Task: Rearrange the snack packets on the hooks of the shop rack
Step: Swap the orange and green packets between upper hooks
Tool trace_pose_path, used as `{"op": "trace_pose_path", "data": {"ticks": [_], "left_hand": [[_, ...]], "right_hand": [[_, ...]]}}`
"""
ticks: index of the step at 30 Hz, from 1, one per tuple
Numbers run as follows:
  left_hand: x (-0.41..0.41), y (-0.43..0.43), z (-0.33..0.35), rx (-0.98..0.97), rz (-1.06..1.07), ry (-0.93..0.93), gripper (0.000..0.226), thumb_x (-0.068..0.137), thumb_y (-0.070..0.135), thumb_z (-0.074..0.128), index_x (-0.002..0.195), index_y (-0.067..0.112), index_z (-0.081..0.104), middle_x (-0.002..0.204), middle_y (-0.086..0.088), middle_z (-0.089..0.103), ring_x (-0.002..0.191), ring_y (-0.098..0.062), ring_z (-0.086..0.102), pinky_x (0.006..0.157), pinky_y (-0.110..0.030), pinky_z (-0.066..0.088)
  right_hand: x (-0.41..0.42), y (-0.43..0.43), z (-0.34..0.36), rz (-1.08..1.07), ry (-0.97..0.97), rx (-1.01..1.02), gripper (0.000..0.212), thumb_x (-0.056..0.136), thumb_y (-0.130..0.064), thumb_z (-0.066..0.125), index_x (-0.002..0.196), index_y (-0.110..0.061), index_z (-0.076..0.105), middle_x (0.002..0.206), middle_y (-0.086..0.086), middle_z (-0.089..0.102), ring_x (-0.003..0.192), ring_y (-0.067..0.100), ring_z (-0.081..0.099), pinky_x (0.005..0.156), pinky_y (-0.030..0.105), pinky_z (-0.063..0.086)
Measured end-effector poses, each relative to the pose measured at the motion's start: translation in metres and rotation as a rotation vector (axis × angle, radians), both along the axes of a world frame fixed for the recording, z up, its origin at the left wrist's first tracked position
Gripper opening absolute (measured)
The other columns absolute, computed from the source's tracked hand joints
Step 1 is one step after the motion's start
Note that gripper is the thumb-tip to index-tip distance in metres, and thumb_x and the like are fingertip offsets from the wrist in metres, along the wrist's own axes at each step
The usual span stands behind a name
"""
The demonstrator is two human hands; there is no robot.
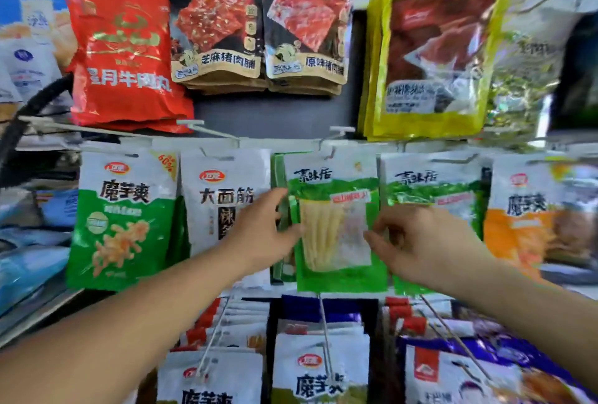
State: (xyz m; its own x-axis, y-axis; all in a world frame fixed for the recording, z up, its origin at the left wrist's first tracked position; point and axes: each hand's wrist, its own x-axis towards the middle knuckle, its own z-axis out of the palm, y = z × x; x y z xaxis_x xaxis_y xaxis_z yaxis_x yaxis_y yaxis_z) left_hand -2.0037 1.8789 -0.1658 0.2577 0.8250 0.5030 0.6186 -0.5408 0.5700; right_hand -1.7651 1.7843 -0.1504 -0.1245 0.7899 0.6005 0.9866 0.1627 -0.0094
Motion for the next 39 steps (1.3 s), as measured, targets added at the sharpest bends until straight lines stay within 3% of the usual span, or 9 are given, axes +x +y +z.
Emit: {"op": "trace_pose_path", "data": {"ticks": [4, 8, 13, 17, 21, 24, 29, 33, 39], "left_hand": [[0.042, 0.002, 0.009, -0.094, 0.015, -0.206, 0.058, 0.089, 0.027, 0.079, 0.138, 0.022, 0.047, 0.107, 0.017, 0.060, 0.113, -0.016, 0.062, 0.107, -0.037, 0.047], [0.053, 0.004, 0.004, -0.059, 0.060, -0.269, 0.051, 0.086, 0.022, 0.082, 0.126, 0.018, 0.051, 0.095, 0.013, 0.064, 0.089, -0.009, 0.065, 0.087, -0.034, 0.054], [0.043, 0.004, 0.008, 0.204, 0.276, -0.224, 0.071, 0.064, 0.039, 0.087, 0.125, 0.026, 0.055, 0.120, -0.004, 0.061, 0.110, -0.026, 0.063, 0.098, -0.046, 0.055], [0.056, -0.016, 0.014, 0.381, 0.324, -0.152, 0.106, 0.074, 0.031, 0.089, 0.159, 0.014, 0.028, 0.159, -0.010, 0.024, 0.147, -0.032, 0.027, 0.123, -0.049, 0.025], [0.067, -0.028, 0.014, 0.522, 0.232, 0.000, 0.086, 0.082, 0.028, 0.083, 0.154, 0.014, 0.038, 0.162, -0.003, 0.025, 0.148, -0.025, 0.023, 0.125, -0.048, 0.020], [0.072, -0.030, 0.018, 0.536, 0.169, -0.070, 0.063, 0.085, 0.022, 0.079, 0.139, 0.008, 0.051, 0.142, -0.004, 0.043, 0.134, -0.025, 0.041, 0.117, -0.044, 0.034], [0.084, -0.045, 0.034, 0.302, 0.161, -0.395, 0.026, 0.091, 0.030, 0.074, 0.103, 0.015, 0.058, 0.107, -0.002, 0.059, 0.089, -0.022, 0.060, 0.073, -0.033, 0.044], [0.104, -0.065, 0.020, 0.025, -0.053, -0.285, 0.015, 0.092, 0.035, 0.073, 0.091, 0.021, 0.066, 0.090, -0.004, 0.072, 0.086, -0.025, 0.070, 0.073, -0.036, 0.055], [0.150, -0.068, 0.013, -0.038, -0.242, -0.106, 0.028, 0.091, 0.029, 0.076, 0.116, 0.028, 0.064, 0.115, 0.015, 0.065, 0.095, -0.001, 0.069, 0.074, -0.015, 0.051]], "right_hand": [[0.049, -0.012, -0.009, 0.041, 0.073, -0.007, 0.039, 0.092, -0.053, 0.056, 0.122, -0.031, 0.069, 0.122, -0.009, 0.072, 0.112, 0.021, 0.069, 0.086, 0.040, 0.058], [0.089, -0.015, -0.023, 0.078, 0.068, -0.012, 0.043, 0.091, -0.053, 0.056, 0.127, -0.032, 0.069, 0.131, -0.013, 0.069, 0.119, 0.016, 0.068, 0.089, 0.040, 0.059], [0.129, -0.010, -0.029, 0.002, 0.215, -0.042, 0.043, 0.097, -0.047, 0.063, 0.138, -0.036, 0.060, 0.136, -0.014, 0.064, 0.123, 0.013, 0.062, 0.092, 0.039, 0.057], [0.142, -0.007, -0.036, 0.056, 0.365, 0.068, 0.034, 0.097, -0.039, 0.067, 0.130, -0.030, 0.068, 0.112, -0.016, 0.068, 0.106, 0.008, 0.067, 0.086, 0.040, 0.059], [0.151, -0.002, -0.022, -0.065, 0.405, 0.267, 0.046, 0.096, -0.037, 0.069, 0.138, -0.023, 0.059, 0.131, -0.006, 0.056, 0.098, 0.018, 0.062, 0.074, 0.035, 0.049], [0.166, 0.005, -0.005, -0.189, 0.511, 0.383, 0.056, 0.093, -0.038, 0.072, 0.140, -0.015, 0.052, 0.141, 0.004, 0.050, 0.122, 0.026, 0.054, 0.082, 0.037, 0.044], [0.169, 0.013, 0.002, -0.234, 0.674, 0.436, 0.047, 0.088, -0.040, 0.077, 0.110, -0.015, 0.044, 0.114, 0.006, 0.051, 0.104, 0.030, 0.053, 0.076, 0.037, 0.038], [0.175, 0.013, -0.004, -0.254, 0.638, 0.493, 0.049, 0.086, -0.049, 0.077, 0.100, -0.021, 0.039, 0.105, 0.001, 0.047, 0.094, 0.026, 0.046, 0.072, 0.037, 0.035], [0.177, 0.023, -0.003, -0.276, 0.816, 0.436, 0.057, 0.080, -0.063, 0.077, 0.101, -0.020, 0.045, 0.107, -0.001, 0.052, 0.096, 0.025, 0.057, 0.073, 0.039, 0.045]]}}
